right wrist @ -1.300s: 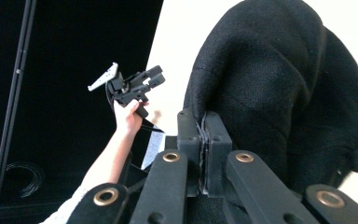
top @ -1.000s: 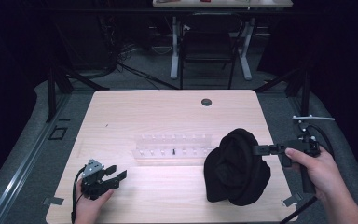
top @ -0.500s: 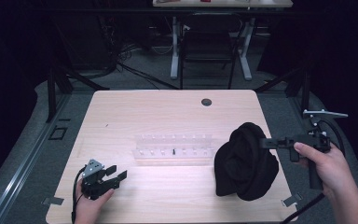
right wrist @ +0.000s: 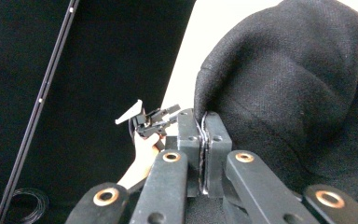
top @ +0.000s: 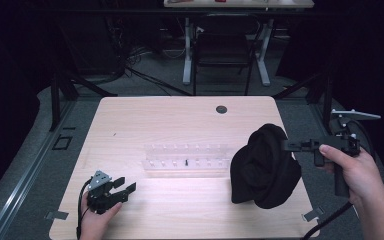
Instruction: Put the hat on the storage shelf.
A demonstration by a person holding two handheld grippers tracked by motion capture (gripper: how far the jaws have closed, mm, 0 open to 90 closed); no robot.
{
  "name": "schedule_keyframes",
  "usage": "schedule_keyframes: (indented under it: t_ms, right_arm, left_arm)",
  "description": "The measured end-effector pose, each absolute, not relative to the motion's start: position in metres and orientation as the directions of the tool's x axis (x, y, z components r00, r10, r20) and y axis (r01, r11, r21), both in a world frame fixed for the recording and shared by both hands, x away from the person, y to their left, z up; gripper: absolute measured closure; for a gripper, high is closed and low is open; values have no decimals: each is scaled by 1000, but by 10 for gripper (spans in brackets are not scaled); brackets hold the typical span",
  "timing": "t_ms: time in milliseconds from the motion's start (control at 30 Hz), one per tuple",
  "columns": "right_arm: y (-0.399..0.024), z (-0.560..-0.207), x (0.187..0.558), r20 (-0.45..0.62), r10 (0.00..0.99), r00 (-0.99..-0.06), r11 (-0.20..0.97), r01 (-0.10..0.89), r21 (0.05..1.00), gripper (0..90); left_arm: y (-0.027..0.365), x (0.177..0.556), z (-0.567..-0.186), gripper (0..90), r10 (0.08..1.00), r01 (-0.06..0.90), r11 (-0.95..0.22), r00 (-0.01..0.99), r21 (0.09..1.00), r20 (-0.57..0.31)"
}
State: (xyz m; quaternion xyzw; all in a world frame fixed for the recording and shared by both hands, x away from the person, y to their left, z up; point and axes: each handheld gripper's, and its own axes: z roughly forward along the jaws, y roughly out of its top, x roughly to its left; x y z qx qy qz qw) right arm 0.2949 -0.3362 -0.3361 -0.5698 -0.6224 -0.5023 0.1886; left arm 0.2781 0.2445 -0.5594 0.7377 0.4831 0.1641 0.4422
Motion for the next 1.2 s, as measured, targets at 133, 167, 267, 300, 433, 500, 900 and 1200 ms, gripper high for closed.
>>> schedule_keyframes:
  t_ms: [133,167,267,300,433,500,900,1200]
  right_arm:
    - [-336,-326,295,808,514,-288,-167,891,423,886]
    - [-336,-324,295,807,515,-289,-168,889,426,885]
    - [-335,-320,296,805,517,-292,-175,884,433,885]
    - [-335,-320,296,805,517,-292,-175,884,433,885]
    - [-333,-315,299,803,515,-300,-170,883,438,886]
    - [-333,-314,299,804,514,-299,-172,883,438,886]
    - [-321,-303,306,801,512,-310,-165,880,445,886]
    - [-311,-292,313,791,520,-322,-169,869,465,886]
  left_arm:
    - [244,278,-559,455,859,566,-139,478,813,-186]
    - [244,278,-559,455,859,566,-141,478,812,-185]
    - [244,278,-559,455,858,566,-140,479,813,-185]
    - [244,278,-559,455,858,566,-140,479,813,-185]
    - [244,278,-559,455,858,565,-140,478,813,-185]
    - [244,278,-559,455,859,565,-139,478,813,-185]
    - [245,278,-559,455,861,562,-138,475,815,-183]
    - [245,278,-559,455,860,560,-137,476,817,-183]
